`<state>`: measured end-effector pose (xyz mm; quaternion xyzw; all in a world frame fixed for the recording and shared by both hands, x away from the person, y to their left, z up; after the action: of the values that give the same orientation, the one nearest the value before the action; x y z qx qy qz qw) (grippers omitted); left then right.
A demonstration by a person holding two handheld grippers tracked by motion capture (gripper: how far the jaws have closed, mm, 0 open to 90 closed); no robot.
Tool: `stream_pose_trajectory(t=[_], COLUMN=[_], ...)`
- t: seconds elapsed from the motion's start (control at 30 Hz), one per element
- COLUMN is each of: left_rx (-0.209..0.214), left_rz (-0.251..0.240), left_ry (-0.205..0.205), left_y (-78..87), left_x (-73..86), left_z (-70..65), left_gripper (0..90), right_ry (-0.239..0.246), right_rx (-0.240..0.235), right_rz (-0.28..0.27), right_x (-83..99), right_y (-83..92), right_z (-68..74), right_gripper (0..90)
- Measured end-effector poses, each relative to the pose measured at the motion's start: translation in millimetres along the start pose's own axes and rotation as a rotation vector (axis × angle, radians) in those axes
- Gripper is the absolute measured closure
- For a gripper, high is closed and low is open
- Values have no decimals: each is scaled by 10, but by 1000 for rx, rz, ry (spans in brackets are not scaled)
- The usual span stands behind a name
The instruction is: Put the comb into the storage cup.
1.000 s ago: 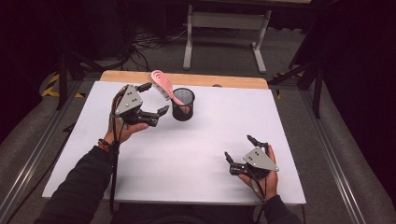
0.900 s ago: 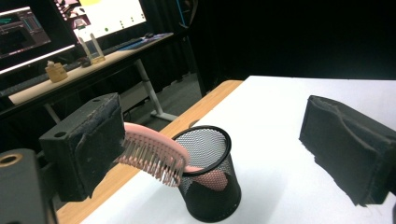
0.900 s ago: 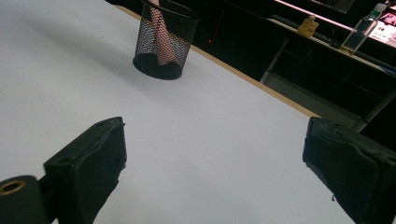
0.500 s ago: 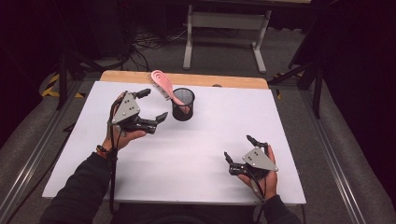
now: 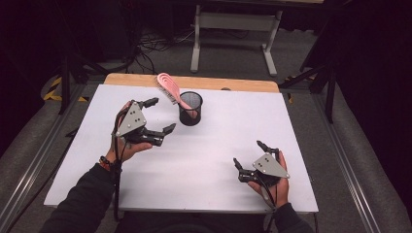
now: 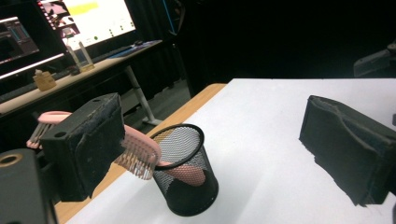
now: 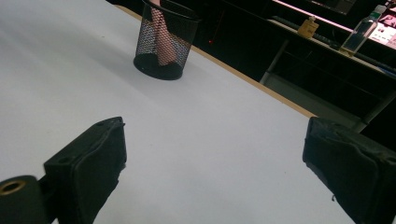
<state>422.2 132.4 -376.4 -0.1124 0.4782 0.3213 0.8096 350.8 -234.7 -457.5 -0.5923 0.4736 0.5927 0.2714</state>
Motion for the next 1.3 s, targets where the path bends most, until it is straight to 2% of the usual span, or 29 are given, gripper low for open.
stream_pose_trajectory(t=[0.53, 0.6, 0.93, 1.13, 1.3], left_rx=[62, 66, 98, 106, 106], left_rz=[29, 47, 70, 81, 107], left_ry=[-27, -46, -59, -60, -82], left_y=[43, 56, 97, 120, 150], left_x=[90, 99, 154, 183, 232], left_z=[-205, -226, -334, -394, -451], left_gripper=[72, 71, 67, 67, 67], right_ry=[-3, -3, 4, 5, 7], right_rx=[-3, -3, -6, -9, -11], right_rz=[-12, -14, -18, -20, -23], right_x=[-16, -19, -27, -31, -34], right_y=[14, 16, 22, 26, 30], right_z=[5, 5, 20, 26, 36], right_gripper=[71, 70, 70, 70, 70])
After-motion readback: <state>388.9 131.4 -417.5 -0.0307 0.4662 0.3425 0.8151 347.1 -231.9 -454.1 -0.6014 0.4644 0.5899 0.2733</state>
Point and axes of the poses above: each handheld gripper's, and its own axes: y roughly backward along the jaws, x roughly out of its underside, z roughly to its left, the point moved 2 cm from there along -y, roughly forward along the jaws, and after that the axes turned 14 degrees about -y, right-handed, at the moved point
